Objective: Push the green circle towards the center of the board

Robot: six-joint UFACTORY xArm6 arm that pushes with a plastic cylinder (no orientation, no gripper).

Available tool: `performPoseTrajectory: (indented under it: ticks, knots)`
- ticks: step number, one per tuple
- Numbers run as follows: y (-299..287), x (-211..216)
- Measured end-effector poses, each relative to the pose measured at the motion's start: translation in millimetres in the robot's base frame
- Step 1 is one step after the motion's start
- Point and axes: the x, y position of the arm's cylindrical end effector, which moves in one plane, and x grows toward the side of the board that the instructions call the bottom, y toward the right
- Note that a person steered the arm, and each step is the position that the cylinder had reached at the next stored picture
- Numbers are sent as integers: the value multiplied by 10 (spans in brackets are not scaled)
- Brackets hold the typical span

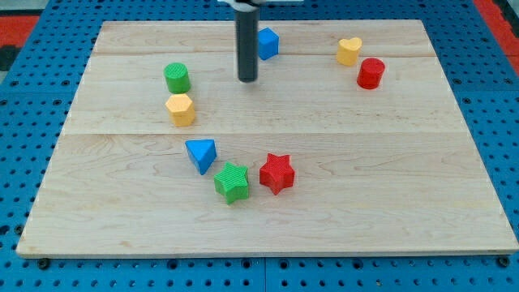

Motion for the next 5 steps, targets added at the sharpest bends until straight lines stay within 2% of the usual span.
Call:
performPoseTrajectory:
  ticks: [1, 2, 3, 5]
  knots:
    - [-511, -249]
    - [-1306, -266]
    - [-1475, 116]
    - [-1156, 221]
